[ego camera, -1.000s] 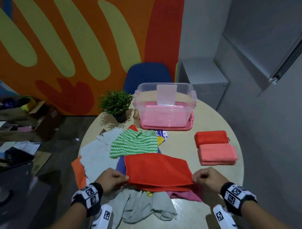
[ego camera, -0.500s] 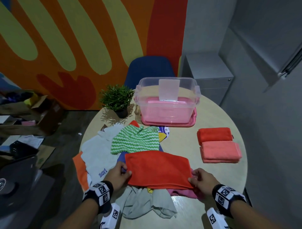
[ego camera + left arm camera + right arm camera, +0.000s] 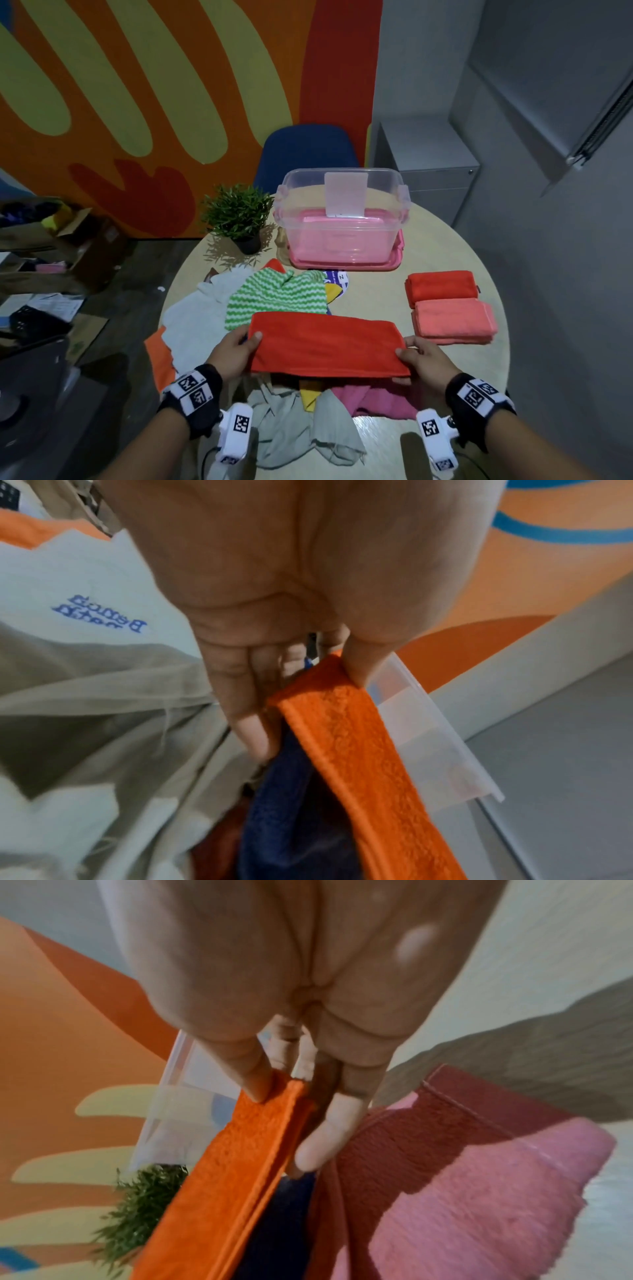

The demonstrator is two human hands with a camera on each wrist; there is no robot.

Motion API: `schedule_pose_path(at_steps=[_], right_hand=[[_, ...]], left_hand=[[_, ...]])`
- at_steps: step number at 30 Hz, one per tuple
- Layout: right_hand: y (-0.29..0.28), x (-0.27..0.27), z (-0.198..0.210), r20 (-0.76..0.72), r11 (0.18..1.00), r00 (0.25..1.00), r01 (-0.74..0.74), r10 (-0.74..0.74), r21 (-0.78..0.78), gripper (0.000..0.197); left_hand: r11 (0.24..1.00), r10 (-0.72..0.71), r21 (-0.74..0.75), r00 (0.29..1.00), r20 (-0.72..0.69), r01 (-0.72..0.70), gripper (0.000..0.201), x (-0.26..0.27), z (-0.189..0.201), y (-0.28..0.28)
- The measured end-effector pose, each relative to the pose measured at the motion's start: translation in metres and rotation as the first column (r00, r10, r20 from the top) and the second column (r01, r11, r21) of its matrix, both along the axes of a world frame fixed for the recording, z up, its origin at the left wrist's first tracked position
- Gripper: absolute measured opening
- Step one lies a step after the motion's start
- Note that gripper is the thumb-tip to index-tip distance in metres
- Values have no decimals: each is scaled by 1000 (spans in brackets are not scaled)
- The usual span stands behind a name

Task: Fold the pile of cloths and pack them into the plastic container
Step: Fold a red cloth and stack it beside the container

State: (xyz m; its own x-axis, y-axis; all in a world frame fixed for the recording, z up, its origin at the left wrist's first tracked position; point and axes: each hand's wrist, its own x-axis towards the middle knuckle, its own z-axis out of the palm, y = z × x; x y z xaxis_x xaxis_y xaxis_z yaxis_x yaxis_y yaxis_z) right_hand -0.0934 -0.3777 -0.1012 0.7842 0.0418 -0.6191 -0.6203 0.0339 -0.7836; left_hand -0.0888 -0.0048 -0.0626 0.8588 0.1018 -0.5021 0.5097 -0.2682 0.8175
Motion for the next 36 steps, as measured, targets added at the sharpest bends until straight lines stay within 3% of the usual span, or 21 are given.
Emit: schedule_pose_path(at_steps=[2, 4, 9, 12, 20, 23, 28, 33, 35, 36], right_hand=[[2, 1, 4, -40, 996, 997, 62, -60, 64, 10], [3, -2, 5, -57, 997, 998, 32, -28, 63, 16], [5, -13, 1, -74, 997, 997, -21, 27, 74, 28], [4, -18, 0, -67, 998, 997, -44, 48, 52, 26], [5, -23, 5, -88, 998, 996, -10, 15, 60, 19], [5, -25, 1, -105, 998, 994, -14, 20, 59, 19], [-2, -27, 1, -67, 991, 992, -114, 110, -63, 26], [-2, -28, 1, -75, 972, 981, -189, 179, -140, 32], [0, -28, 2, -78, 893, 948, -316, 307, -321, 27], [1, -26, 3, -74, 795, 917, -378, 392, -475, 22]], left_hand=[[994, 73, -74, 997, -37, -75, 24, 1, 8, -3], [990, 94, -93, 991, -98, -104, 24, -1, 13, -5], [999, -50, -26, 979, -199, 45, 28, -11, 3, -1], [999, -14, 29, 975, -220, 21, 16, -17, -1, 2], [979, 157, -133, 987, -15, -158, 35, -30, 5, 0], [981, 153, -124, 988, 2, -152, 28, -33, 4, 0], [993, 15, 116, 998, -57, -8, 24, -37, -8, 13], [936, -121, 312, 982, -147, 162, 29, -38, -20, 18], [830, -201, 503, 971, -131, 240, 26, -36, -18, 15], [796, -217, 560, 972, -91, 231, 24, -35, -13, 11]])
